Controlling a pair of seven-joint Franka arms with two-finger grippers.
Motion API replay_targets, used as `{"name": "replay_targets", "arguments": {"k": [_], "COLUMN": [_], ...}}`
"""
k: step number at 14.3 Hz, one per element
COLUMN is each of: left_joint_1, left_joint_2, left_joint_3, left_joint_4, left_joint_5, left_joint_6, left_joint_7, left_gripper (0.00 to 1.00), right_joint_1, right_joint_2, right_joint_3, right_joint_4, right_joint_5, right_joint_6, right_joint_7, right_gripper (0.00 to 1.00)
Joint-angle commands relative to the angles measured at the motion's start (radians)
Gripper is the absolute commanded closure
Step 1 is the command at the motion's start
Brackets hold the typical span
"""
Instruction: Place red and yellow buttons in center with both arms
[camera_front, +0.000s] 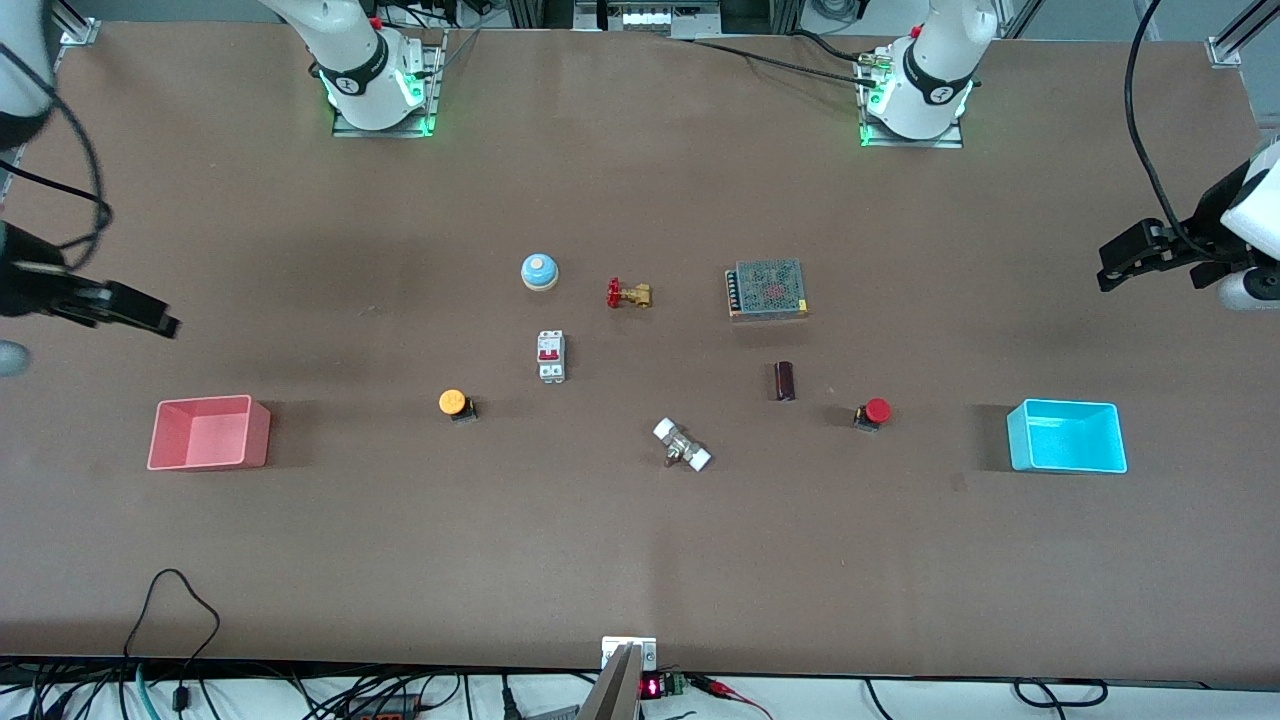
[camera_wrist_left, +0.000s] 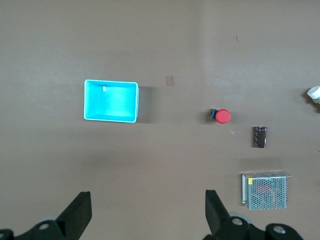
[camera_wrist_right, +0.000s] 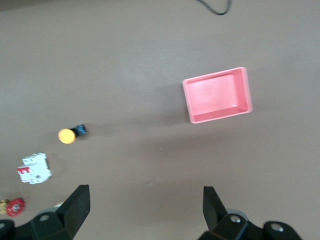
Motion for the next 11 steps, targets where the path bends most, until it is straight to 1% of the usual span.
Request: {"name": "replay_targets", "arguments": {"k": [1,3,4,6,8,10,11], "left_joint_1": [-0.012,-0.012,-0.010,-0.010,-0.010,0.002,0.002], "left_joint_2": [-0.024,-0.024,-0.024,-0.024,-0.023,-0.023,-0.024], "left_joint_3": [0.018,0.018,0.018,0.018,0.021,0.021,0.021], "left_joint_4": [-0.015,-0.013,-0.012,-0.010,-0.010,-0.012,-0.012], "left_joint_5": [-0.015,-0.015,-0.016,-0.016,-0.047,-0.049,-0.050], "left_joint_6": [-0.009,-0.009,-0.009,-0.009,-0.006,-0.008,-0.008], "left_joint_7": [0.028,0.027,0.025,0.028,0.031,0.033,0.033], "left_gripper": [0.00,0.00,0.00,0.00,0.00,0.00,0.00], "right_joint_1": [-0.040,-0.032,-0.032,-0.032,-0.035,-0.037,-0.037], "right_joint_2": [-0.038,-0.049,-0.060,-0.115,-0.178,-0.196,-0.198], "right_joint_3": [0.061,0.065,0.065,0.065,0.065,0.064,0.064], "right_joint_4": [-0.026,-0.040,-0.052,-0.118,-0.192,-0.201,-0.200], "right_joint_5": [-0.055,-0.091,-0.094,-0.095,-0.095,-0.097,-0.112], "right_joint_6": [-0.055,-0.055,-0.055,-0.048,-0.040,-0.044,-0.044], "right_joint_7": [-0.027,-0.063,-0.069,-0.069,-0.067,-0.077,-0.098], "right_gripper": [0.00,0.00,0.00,0.00,0.00,0.00,0.00]}}
